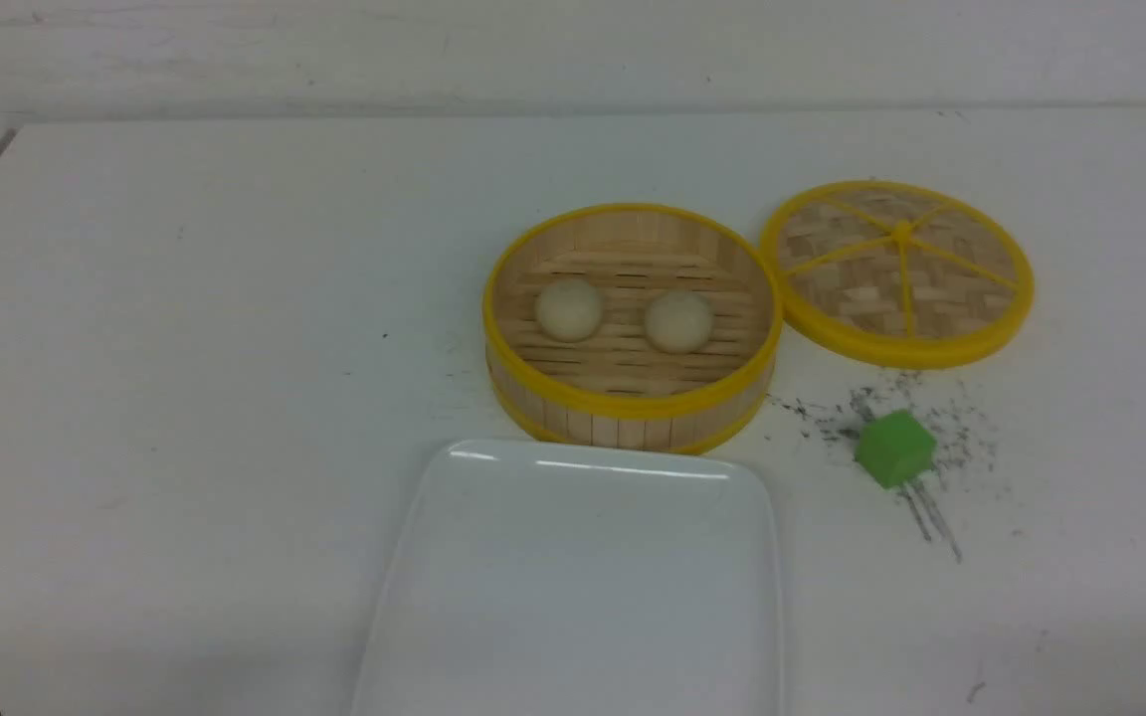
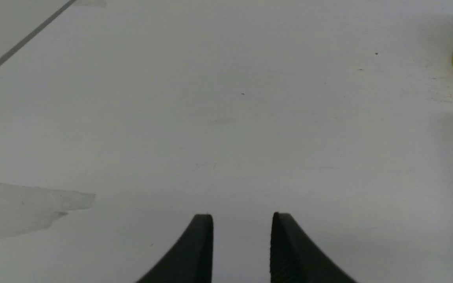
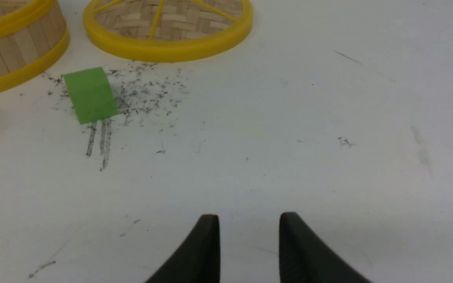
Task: Put the steamed buns into the plate on the white tablecloth.
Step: 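Reach toward a bun in the bamboo steamer with the right gripper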
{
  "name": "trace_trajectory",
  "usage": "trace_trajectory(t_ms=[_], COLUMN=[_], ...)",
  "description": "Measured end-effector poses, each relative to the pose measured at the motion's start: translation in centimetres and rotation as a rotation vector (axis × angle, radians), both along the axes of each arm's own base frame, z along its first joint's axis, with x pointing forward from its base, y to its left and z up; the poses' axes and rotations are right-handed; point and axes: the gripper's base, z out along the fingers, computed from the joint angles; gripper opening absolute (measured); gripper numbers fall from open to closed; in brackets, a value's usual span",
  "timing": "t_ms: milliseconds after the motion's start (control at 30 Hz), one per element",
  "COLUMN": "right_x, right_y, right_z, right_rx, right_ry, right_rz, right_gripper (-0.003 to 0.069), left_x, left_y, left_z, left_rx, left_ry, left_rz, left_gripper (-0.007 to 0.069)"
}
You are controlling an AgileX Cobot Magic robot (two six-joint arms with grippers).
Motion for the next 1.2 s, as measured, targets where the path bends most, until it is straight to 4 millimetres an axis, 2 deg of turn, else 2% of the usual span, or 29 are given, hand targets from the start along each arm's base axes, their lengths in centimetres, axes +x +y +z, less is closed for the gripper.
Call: trace_trajectory(t_ms=[1100, 1200], right_x=[0.0, 0.0], right_y=[-0.03, -0.11], right_z=[0.0, 0.01], right_rx=[-0.007, -0.031], right_ry=[0.0, -0.001], right_rz=[-0.001, -0.002], right_gripper=[0.024, 0.024], left_x=[0.0, 0.0], left_y=[0.05, -0.07], left_z=[0.01, -0.01], left_rx=[0.016, -0.057], left_ry=[0.0, -0.004], left_rz=[0.001, 0.01], left_gripper=[0.0241, 0.0241])
